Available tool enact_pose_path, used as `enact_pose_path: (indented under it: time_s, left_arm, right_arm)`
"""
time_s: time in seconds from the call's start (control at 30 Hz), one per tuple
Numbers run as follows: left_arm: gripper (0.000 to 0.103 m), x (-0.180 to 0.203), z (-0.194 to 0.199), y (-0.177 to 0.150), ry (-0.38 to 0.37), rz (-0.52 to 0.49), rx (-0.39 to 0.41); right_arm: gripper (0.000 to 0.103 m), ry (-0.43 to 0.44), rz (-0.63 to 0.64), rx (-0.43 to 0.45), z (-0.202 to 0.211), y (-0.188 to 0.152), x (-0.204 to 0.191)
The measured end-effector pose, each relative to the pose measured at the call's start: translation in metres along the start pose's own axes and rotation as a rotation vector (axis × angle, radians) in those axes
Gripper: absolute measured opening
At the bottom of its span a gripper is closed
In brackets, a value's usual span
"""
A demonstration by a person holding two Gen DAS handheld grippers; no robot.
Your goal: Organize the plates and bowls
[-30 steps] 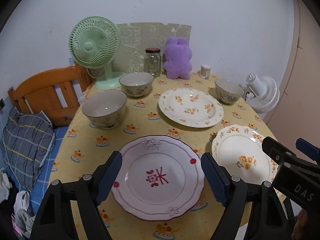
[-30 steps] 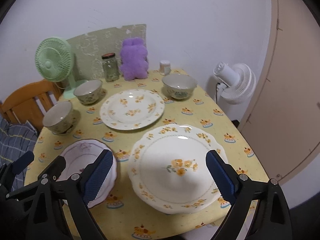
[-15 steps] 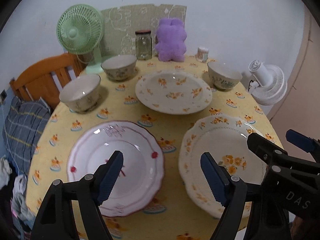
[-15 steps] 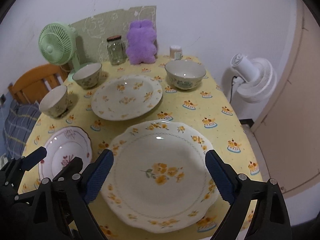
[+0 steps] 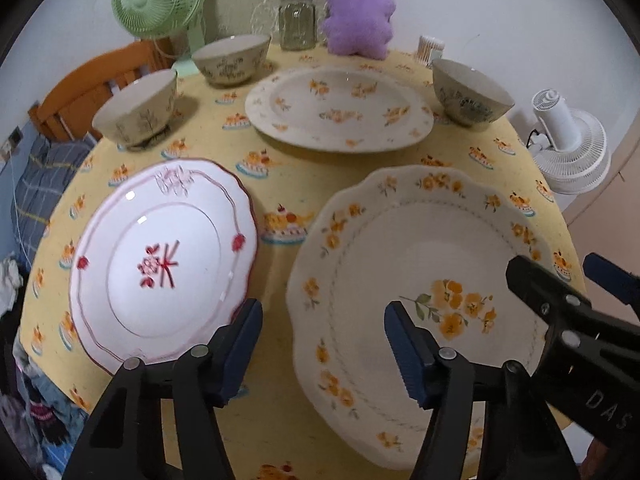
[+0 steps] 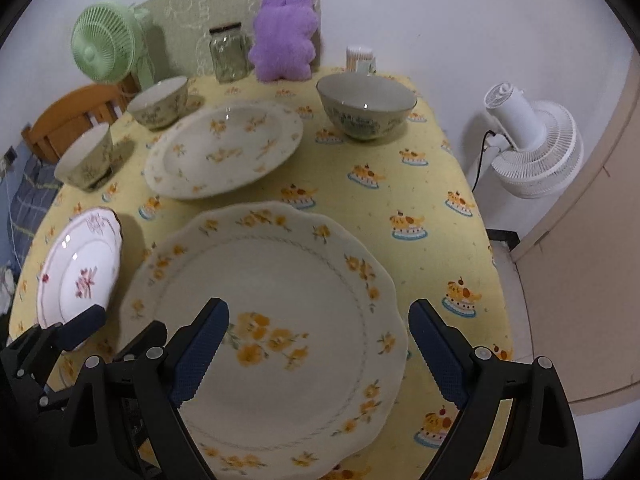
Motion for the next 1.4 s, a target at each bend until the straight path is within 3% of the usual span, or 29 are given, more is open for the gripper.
enact_pose_path:
  time_s: [0.23, 0.6, 0.93, 1.4]
  left_arm:
    - [0.060, 0.003, -0.017, -0.012, 0.025, 0.038, -0.064]
    - [0.061, 0.009, -0.028, 0.001, 0.037, 0.022, -0.067]
    - [0.061, 0.018, -0.038, 0.015, 0.042, -0.027, -0.100]
    - [0.063, 0.037, -0.051, 0.035, 0.035, -0.071, -0.094]
  right_arm:
    - [0.091, 0.016, -0.010, -0.066, -0.024, -0.012, 0.012]
    - [0.070, 0.018, -0.045, -0.134, -0.051, -0.017, 0.022]
    - [0.067, -0.017, -0.037, -0.165, -0.065, -0.005, 0.028]
    - [0.067, -0.050, -0.088, -0.195, -0.064, -0.015, 0.045]
Point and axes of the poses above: each gripper's, at about its wrist camera, not at the fingertips, and z roughly against the way its jaws point, x to its right, y to its top, the point moved 10 cm from there along -z, roughly the way its jaws point, and after that the axes turned 2 degrees about -y, right-handed, at the moved point
